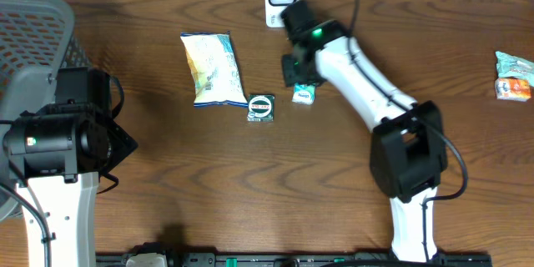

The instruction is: Scan the item barcode

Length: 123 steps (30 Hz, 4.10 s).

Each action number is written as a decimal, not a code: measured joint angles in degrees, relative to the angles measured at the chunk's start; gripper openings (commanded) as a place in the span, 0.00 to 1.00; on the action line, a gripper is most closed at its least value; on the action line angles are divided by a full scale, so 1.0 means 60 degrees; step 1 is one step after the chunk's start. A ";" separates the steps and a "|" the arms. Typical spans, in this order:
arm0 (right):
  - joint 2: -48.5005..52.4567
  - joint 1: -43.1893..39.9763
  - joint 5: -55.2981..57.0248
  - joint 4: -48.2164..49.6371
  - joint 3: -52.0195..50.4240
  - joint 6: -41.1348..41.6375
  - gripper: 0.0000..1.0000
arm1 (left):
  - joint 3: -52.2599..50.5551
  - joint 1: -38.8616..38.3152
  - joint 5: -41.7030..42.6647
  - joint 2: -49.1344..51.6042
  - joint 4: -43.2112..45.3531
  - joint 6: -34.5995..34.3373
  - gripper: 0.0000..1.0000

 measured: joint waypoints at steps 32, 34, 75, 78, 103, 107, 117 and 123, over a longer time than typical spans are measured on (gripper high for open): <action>0.0000 0.1443 0.4076 0.3173 -0.3187 0.1322 0.09 | 0.0000 0.0000 0.0000 0.0000 -0.0004 0.0000 0.98; -0.0004 0.1443 0.4036 0.3180 -0.3187 0.1220 0.01 | 0.0000 0.0000 0.0000 0.0000 -0.0004 0.0000 0.98; -0.1038 -0.3905 -0.8976 0.4663 -0.5745 0.0506 0.25 | 0.0000 0.0000 0.0000 0.0000 -0.0004 0.0000 0.98; -0.1038 -0.4135 -0.8484 0.4499 -0.5763 0.0576 0.30 | 0.0000 0.0000 0.0000 0.0000 0.0000 0.0000 0.98; -0.1038 -0.3395 -0.6240 0.3854 -0.4794 0.0171 0.60 | 0.0000 0.0000 0.0000 0.0000 0.0000 0.0000 0.98; -0.1038 -0.3238 -0.5829 0.4182 -0.4801 0.0324 0.51 | 0.0000 0.0000 0.0000 0.0000 -0.0004 0.0000 0.97; -0.1038 -0.2943 -0.5574 0.4379 -0.4921 0.0506 0.36 | 0.0000 0.0000 0.0000 0.0000 0.0000 0.0000 0.98; -0.1035 -0.2943 -0.5610 0.4353 -0.4921 0.0583 0.01 | 0.0000 0.0000 0.0000 0.0000 -0.0004 0.0000 0.98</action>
